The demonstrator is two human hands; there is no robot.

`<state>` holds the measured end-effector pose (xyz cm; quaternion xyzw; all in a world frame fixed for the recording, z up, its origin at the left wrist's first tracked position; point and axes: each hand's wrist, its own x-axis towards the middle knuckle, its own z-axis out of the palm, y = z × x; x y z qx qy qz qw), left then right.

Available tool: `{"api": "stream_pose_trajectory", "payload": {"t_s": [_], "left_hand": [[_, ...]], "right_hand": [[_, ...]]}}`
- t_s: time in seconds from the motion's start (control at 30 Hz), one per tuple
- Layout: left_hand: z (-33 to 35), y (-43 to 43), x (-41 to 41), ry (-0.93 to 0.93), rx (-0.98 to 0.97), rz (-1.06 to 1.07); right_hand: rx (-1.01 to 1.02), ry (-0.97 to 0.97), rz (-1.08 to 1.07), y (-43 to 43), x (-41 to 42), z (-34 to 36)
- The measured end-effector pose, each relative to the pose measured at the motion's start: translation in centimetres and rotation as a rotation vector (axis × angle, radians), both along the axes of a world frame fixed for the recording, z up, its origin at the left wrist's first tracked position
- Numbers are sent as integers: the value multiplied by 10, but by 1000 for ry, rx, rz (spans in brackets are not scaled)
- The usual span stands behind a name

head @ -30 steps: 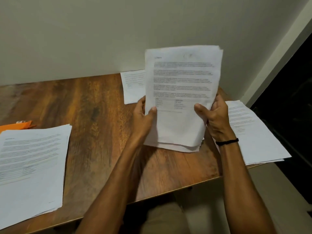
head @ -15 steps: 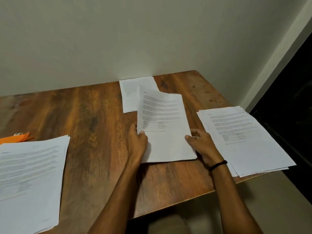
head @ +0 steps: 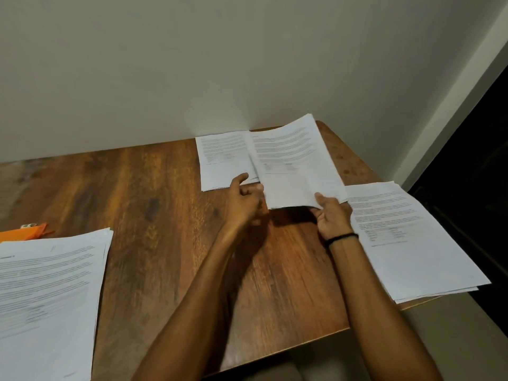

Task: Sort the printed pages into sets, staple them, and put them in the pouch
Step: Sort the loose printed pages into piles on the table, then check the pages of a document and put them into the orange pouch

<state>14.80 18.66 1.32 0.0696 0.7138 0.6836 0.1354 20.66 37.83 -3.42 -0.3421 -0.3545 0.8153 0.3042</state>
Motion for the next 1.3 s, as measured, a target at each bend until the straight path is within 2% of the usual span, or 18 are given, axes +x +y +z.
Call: {"api": "stream_pose_trajectory", "payload": {"t_s": [0.13, 0.3, 0.53, 0.67, 0.83, 0.93, 1.03, 1.13, 1.23, 1.3], "left_hand": [[-13, -18, 13, -2, -18, -11], [-38, -47, 43, -58, -8, -61], [-57, -70, 59, -142, -13, -61], [-55, -79, 70, -210, 62, -30], [-52, -88, 78, -236, 115, -11], [-51, -95, 84, -232, 124, 16], [-45, -104, 90, -236, 167, 42], [-38, -125, 90, -209, 179, 65], [-29, -161, 85, -10, -25, 143], [-23, -194, 84, 80, -128, 250]], "right_hand": [[-15, -63, 0, 50, -45, 18], [41, -191, 131, 82, -84, 9], [99, -264, -116, 93, -111, -16], [156, -405, -197, 100, -104, -22], [463, -651, -165, 75, -95, 20], [608, -661, -148, 57, -90, 39], [722, -591, -27, 15, -78, 45], [703, -473, 258, -52, -65, 43], [613, -398, 575, -121, -52, 22], [634, -394, 703, -169, -42, 7]]}}
